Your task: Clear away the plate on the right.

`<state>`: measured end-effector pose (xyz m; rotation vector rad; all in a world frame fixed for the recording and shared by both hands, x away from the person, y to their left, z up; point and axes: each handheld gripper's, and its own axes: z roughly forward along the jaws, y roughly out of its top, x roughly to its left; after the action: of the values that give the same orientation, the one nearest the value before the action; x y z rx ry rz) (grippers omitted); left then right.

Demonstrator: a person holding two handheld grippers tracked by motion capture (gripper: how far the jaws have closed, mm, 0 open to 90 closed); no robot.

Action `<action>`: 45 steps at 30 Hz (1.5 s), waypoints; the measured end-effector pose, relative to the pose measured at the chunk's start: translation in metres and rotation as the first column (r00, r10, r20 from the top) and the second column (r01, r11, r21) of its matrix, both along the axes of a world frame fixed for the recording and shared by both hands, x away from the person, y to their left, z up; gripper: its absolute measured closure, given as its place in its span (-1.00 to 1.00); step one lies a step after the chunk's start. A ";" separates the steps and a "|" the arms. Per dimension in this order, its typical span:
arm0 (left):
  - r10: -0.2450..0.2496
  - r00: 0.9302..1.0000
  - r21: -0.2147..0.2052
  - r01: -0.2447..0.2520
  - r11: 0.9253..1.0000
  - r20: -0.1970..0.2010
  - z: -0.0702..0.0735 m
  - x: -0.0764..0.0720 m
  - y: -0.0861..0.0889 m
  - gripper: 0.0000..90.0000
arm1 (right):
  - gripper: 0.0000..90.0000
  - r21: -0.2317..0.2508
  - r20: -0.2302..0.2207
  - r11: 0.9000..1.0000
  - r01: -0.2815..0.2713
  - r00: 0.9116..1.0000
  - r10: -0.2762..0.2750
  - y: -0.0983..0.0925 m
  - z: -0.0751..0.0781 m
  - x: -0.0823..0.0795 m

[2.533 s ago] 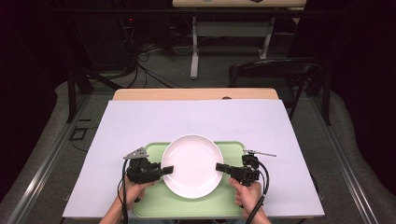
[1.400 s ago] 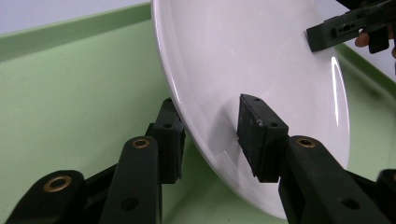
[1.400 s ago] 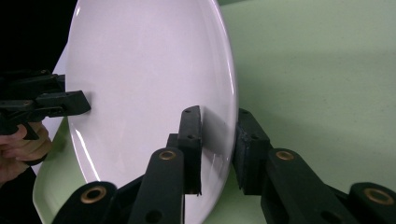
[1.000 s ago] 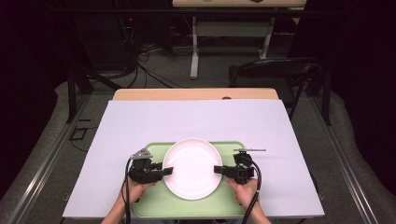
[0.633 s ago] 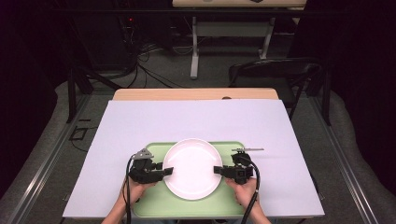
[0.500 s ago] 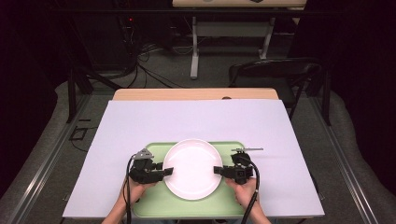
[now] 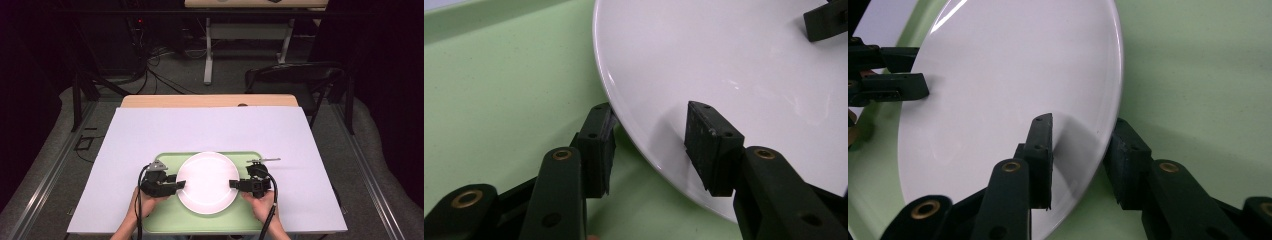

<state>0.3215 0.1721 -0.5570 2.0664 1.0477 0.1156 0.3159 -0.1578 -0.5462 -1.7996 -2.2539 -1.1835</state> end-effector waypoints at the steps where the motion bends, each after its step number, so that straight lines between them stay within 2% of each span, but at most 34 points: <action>1: 0.002 1.000 0.006 -0.002 1.000 0.004 0.000 0.000 0.000 0.23 | 0.46 -0.008 -0.005 1.000 -0.004 1.000 0.004 0.000 0.000 0.000; 8: 0.004 1.000 0.003 -0.004 1.000 -0.001 0.000 0.000 0.000 0.23 | 0.43 -0.038 0.004 0.999 -0.010 1.000 0.011 0.003 0.002 0.001; 15: 0.008 1.000 0.003 -0.008 1.000 -0.004 0.000 0.000 0.000 0.23 | 0.36 -0.103 0.026 0.994 -0.026 0.999 0.029 0.008 0.003 0.002; 18: 0.016 1.000 0.003 -0.016 1.000 -0.004 0.000 -0.001 -0.001 0.22 | 0.31 -0.146 0.039 0.989 -0.032 0.998 0.039 0.011 0.003 0.001; 19: 0.016 1.000 0.003 -0.016 1.000 -0.004 0.000 -0.001 -0.001 0.21 | 0.31 -0.146 0.039 0.989 -0.032 0.998 0.039 0.011 0.003 0.001; 20: 0.025 1.000 0.025 -0.025 0.999 0.009 0.000 -0.002 -0.003 0.16 | 0.31 -0.194 0.055 0.981 -0.031 0.998 0.043 0.014 0.004 0.000; 21: 0.025 1.000 0.025 -0.025 0.999 0.009 0.000 -0.002 -0.003 0.16 | 0.30 -0.240 0.073 0.970 -0.030 0.996 0.049 0.016 0.004 -0.001; 23: 0.021 0.999 0.042 -0.022 0.999 0.030 0.001 -0.002 -0.005 0.12 | 0.23 -0.265 0.081 0.963 -0.046 0.994 0.069 0.018 0.005 -0.002; 24: 0.019 0.999 0.039 -0.020 0.999 0.029 0.000 -0.002 -0.005 0.10 | 0.16 -0.266 0.078 0.962 -0.061 0.993 0.084 0.019 0.005 -0.002; 26: 0.016 0.999 0.040 -0.017 0.999 0.031 0.000 -0.003 -0.006 0.08 | 0.14 -0.261 0.086 0.963 -0.067 0.992 0.092 0.019 0.004 -0.002; 27: 0.014 0.999 0.043 -0.015 0.999 0.031 0.001 -0.003 -0.006 -0.01 | -0.03 -0.248 0.095 0.965 -0.089 0.989 0.116 0.018 0.003 -0.003; 29: 0.013 0.999 0.042 -0.014 0.999 0.038 0.002 -0.003 -0.005 -0.10 | -0.07 -0.245 0.095 0.965 -0.091 0.989 0.117 0.018 0.004 -0.003; 30: 0.010 0.999 0.042 -0.012 0.999 0.051 0.003 -0.004 -0.004 -0.20 | -0.20 -0.234 0.121 0.966 -0.106 0.983 0.137 0.014 0.008 -0.005; 33: 0.028 0.996 0.023 -0.030 0.999 0.088 0.009 -0.006 0.001 -0.40 | -0.38 -0.229 0.165 0.966 -0.121 0.973 0.161 0.009 0.013 -0.008; 34: 0.023 0.995 0.013 -0.024 1.000 0.098 0.010 -0.006 0.003 -0.47 | -0.45 -0.228 0.198 0.966 -0.124 0.965 0.171 0.007 0.015 -0.009; 35: 0.023 0.995 0.013 -0.024 1.000 0.098 0.010 -0.006 0.003 -0.55 | -0.45 -0.228 0.198 0.966 -0.124 0.965 0.171 0.007 0.015 -0.009; 36: 0.011 0.992 0.011 -0.012 1.000 0.123 0.014 -0.008 0.007 -0.60 | -0.59 -0.225 0.229 0.964 -0.142 0.954 0.194 0.003 0.020 -0.012; 37: 0.007 0.991 0.012 -0.009 1.000 0.136 0.016 -0.010 0.009 -0.64 | -0.62 -0.223 0.245 0.965 -0.141 0.949 0.195 0.002 0.021 -0.013; 39: 0.001 0.987 -0.003 -0.001 1.000 0.162 0.020 -0.013 0.014 -0.68 | -0.67 -0.224 0.286 0.962 -0.157 0.933 0.219 -0.004 0.026 -0.015; 41: -0.001 0.985 -0.007 0.002 1.000 0.171 0.022 -0.015 0.016 -0.76 | -0.74 -0.211 0.310 0.964 -0.164 0.924 0.225 -0.009 0.030 -0.018; 42: -0.006 0.982 -0.009 0.008 1.000 0.189 0.025 -0.017 0.020 -0.77 | -0.77 -0.213 0.324 0.961 -0.176 0.915 0.239 -0.011 0.032 -0.019; 43: -0.005 0.980 -0.012 0.007 1.000 0.201 0.028 -0.018 0.023 -0.79 | -0.78 -0.214 0.331 0.960 -0.180 0.911 0.245 -0.013 0.033 -0.020; 44: -0.005 0.980 -0.012 0.007 1.000 0.201 0.028 -0.018 0.023 -0.81 | -0.78 -0.214 0.331 0.960 -0.180 0.911 0.245 -0.013 0.033 -0.020; 45: 0.000 0.978 -0.018 0.004 1.000 0.209 0.029 -0.019 0.025 -0.82 | -0.82 -0.209 0.355 0.960 -0.189 0.900 0.254 -0.015 0.037 -0.023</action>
<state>0.3023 0.1967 -0.5277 1.9897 0.9137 0.3144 0.2932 -0.1733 -0.5094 -1.3959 -2.7601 -1.4351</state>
